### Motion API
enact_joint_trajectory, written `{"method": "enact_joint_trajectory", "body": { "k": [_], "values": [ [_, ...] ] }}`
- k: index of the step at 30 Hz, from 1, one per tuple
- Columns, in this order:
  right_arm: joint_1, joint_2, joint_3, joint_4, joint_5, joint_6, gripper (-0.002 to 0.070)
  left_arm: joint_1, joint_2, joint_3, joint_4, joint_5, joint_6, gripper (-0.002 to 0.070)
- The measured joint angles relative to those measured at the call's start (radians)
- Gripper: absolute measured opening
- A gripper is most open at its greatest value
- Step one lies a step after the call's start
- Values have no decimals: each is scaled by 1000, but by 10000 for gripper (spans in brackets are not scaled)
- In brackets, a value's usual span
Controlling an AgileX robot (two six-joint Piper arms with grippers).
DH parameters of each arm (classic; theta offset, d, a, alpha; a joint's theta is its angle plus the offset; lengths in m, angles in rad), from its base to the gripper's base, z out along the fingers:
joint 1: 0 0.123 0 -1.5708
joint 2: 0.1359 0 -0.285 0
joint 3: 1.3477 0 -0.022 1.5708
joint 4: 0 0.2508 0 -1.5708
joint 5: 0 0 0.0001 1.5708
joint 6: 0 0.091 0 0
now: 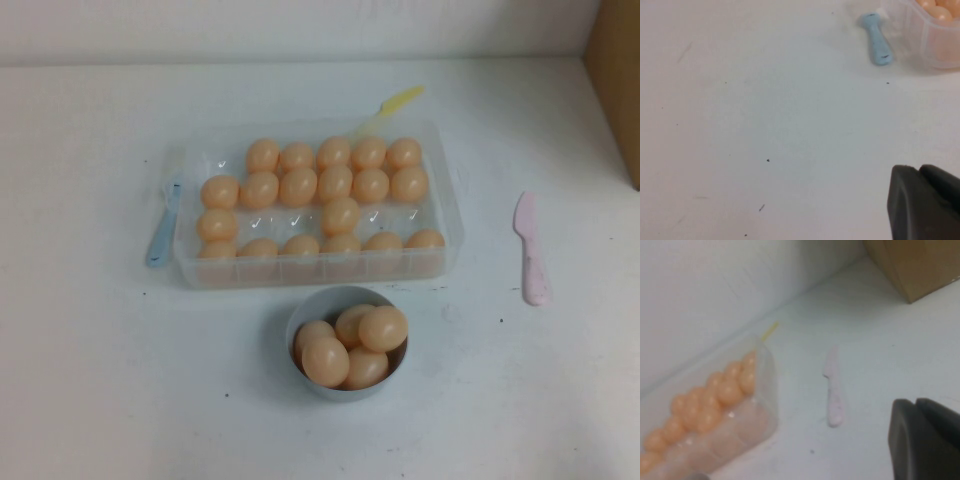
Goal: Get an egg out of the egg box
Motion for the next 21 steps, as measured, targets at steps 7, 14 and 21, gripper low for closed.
{"method": "enact_joint_trajectory", "body": {
  "k": [7,14,21],
  "values": [
    [0,0,0,304,-51,0,-17,0,0,0,0,0,0,-4],
    [0,0,0,467,-89,0,-17,0,0,0,0,0,0,-5],
    [0,0,0,512,-88,0,-17,0,0,0,0,0,0,-4]
  ]
}}
